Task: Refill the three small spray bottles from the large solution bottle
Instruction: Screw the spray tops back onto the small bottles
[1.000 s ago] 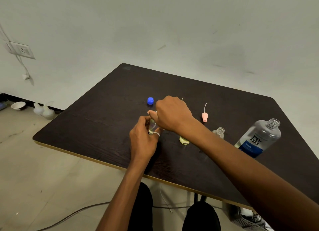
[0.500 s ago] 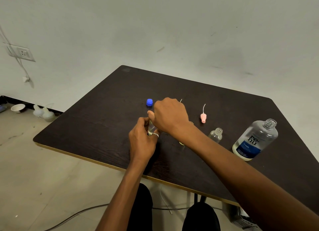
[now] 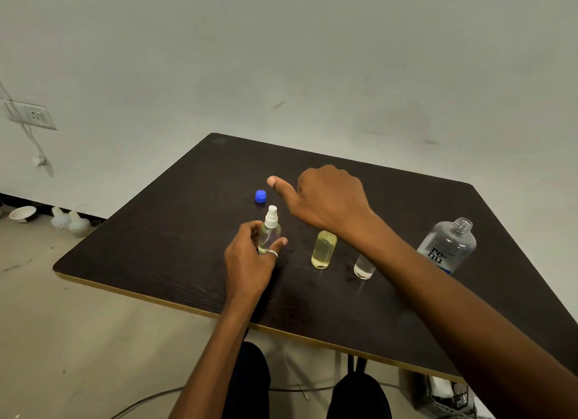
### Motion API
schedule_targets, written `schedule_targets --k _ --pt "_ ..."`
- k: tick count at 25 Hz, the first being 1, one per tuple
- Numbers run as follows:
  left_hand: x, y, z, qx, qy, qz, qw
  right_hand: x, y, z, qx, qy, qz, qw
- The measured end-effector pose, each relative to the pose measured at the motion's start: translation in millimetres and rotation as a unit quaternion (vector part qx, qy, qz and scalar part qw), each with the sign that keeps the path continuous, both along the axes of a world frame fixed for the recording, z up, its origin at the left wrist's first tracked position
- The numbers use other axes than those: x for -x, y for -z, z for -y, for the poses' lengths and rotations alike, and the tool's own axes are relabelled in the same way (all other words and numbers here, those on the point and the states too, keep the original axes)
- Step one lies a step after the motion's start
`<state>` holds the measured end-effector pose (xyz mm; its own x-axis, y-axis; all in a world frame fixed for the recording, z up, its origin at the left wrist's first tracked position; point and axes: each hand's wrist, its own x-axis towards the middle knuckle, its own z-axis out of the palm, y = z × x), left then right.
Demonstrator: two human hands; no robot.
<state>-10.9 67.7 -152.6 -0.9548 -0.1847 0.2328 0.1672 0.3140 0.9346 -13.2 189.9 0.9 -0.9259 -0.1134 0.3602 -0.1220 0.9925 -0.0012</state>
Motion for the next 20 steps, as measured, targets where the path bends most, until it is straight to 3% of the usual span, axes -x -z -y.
schedule_targets --k 6,9,12,15,20 --pt "-1 -2 -2 0.001 0.012 0.019 1.000 -13 -17 -34 0.031 0.014 -0.006 0.999" --pt "-14 -9 -1 -0.029 -0.028 0.020 0.999 -22 -21 -47 0.036 0.017 -0.010 0.999" --pt "-44 -14 -6 -0.002 -0.093 -0.092 0.991 -26 -24 -58 0.051 0.019 -0.014 0.998" --pt "-65 -8 -23 0.045 -0.032 -0.210 0.976 -23 -23 -65 0.055 0.015 -0.023 0.998" --pt "-51 0 -55 0.054 0.103 -0.062 0.991 -17 -18 -74 0.056 0.009 -0.002 0.998"
